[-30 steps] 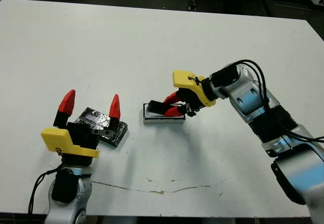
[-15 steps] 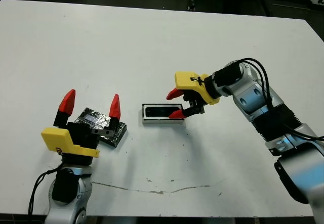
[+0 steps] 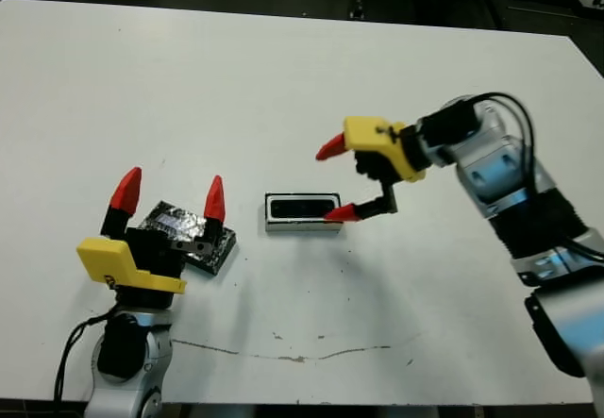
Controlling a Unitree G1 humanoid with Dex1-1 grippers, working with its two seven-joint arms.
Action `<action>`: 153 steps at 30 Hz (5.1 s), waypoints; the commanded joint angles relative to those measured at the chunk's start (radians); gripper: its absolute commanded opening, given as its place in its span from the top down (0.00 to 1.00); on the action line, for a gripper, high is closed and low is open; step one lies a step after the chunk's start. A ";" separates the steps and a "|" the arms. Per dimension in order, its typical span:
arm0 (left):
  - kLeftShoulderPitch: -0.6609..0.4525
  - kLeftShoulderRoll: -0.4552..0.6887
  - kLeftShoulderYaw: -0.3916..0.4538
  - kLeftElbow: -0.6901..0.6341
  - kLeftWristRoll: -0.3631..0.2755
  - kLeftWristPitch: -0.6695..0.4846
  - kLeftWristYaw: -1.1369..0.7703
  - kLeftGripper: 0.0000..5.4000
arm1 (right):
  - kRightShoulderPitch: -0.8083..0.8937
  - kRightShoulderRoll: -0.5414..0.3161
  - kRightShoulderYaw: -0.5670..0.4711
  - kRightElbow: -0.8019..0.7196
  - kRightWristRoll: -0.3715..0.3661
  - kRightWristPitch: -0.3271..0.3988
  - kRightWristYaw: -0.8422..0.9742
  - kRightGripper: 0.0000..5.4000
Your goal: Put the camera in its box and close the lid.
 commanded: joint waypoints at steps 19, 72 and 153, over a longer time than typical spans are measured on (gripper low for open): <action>-0.009 0.012 0.020 0.023 -0.024 0.004 -0.016 0.00 | 0.991 0.309 -0.587 -0.790 0.392 0.126 -0.787 0.26; -1.023 0.962 -0.448 0.645 -0.229 0.158 -1.525 0.00 | 1.200 0.406 -0.455 -0.626 0.363 -0.260 -0.993 1.00; -1.038 0.761 -0.538 0.947 0.233 0.019 -1.522 0.00 | 1.206 0.373 -0.438 -0.639 0.390 -0.250 -0.986 1.00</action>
